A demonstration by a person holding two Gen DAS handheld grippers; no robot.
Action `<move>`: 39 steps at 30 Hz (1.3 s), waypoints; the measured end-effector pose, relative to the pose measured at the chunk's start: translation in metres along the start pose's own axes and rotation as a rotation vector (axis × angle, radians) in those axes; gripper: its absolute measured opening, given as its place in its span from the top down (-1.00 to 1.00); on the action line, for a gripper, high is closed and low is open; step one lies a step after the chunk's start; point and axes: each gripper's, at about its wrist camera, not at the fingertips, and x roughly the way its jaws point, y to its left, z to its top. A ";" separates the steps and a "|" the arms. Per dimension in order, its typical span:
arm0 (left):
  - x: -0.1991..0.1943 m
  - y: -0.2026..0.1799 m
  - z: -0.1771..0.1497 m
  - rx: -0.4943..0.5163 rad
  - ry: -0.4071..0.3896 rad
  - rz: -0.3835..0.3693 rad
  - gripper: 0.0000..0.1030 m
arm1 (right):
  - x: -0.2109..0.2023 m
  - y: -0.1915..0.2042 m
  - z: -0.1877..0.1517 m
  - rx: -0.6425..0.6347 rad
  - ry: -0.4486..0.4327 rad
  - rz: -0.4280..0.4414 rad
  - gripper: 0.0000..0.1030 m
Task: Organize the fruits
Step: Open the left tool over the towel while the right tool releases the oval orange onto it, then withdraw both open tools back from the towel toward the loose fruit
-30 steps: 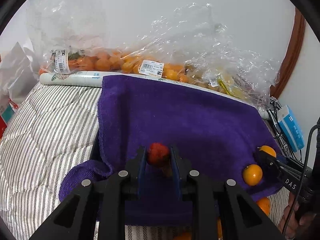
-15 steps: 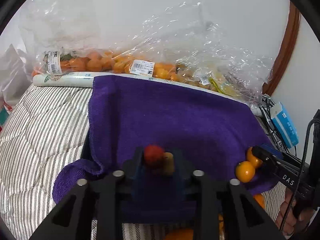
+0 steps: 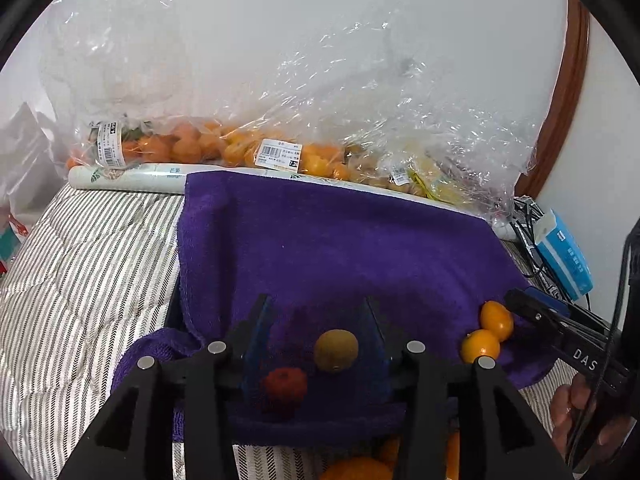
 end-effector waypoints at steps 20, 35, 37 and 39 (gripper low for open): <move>-0.053 0.016 -0.043 0.034 -0.050 0.027 0.17 | -0.078 0.040 -0.006 -0.049 -0.100 0.039 0.10; -0.086 0.045 -0.091 -0.023 -0.007 -0.001 0.04 | -0.098 0.062 -0.072 -0.080 -0.045 -0.048 0.07; -0.085 0.052 -0.091 -0.053 0.000 0.004 0.04 | -0.098 0.062 -0.078 -0.062 -0.045 -0.049 0.07; -0.083 0.059 -0.091 -0.087 0.004 0.003 0.04 | -0.097 0.061 -0.083 -0.038 -0.023 -0.021 0.07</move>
